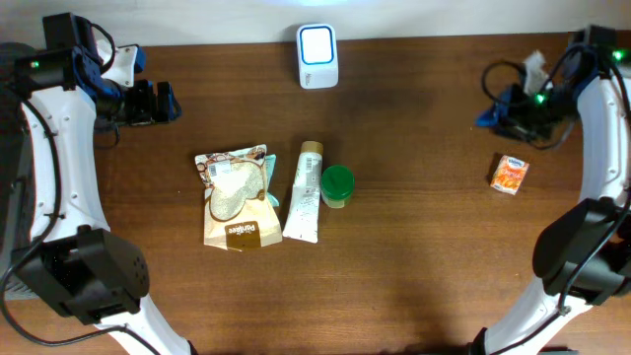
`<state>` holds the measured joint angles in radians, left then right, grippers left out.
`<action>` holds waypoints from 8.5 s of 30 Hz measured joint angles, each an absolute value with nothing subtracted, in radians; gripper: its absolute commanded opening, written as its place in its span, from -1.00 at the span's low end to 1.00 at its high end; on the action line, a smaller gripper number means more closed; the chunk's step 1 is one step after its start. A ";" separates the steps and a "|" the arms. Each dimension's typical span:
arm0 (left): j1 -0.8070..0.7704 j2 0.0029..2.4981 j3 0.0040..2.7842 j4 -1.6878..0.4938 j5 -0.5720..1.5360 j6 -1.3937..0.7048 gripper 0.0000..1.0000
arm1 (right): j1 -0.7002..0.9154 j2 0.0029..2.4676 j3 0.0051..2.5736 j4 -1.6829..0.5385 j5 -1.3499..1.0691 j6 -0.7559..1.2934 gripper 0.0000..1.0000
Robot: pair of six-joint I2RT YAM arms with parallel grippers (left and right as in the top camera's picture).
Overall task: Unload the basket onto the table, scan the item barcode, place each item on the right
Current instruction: 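Raise right gripper and move it toward the green-lidded jar, then lower right gripper over the jar lid and align with it, then close right gripper on the jar lid and adjust the grip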
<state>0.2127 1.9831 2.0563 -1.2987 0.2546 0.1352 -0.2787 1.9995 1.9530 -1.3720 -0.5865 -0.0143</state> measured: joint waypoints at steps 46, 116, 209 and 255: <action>0.213 1.983 2.056 -1.298 0.255 0.135 0.98 | -0.144 2.000 1.954 -1.381 -0.864 0.172 -0.92; 0.213 1.983 2.056 -1.298 0.255 0.135 0.98 | 0.541 2.224 1.962 -1.297 -0.069 0.162 0.86; 0.213 1.983 2.056 -1.299 0.255 0.135 0.98 | 0.389 2.229 2.284 -1.589 -0.083 0.401 0.86; 0.213 1.983 2.056 -1.298 0.255 0.135 0.98 | 0.464 2.231 1.959 -1.333 0.031 0.265 0.31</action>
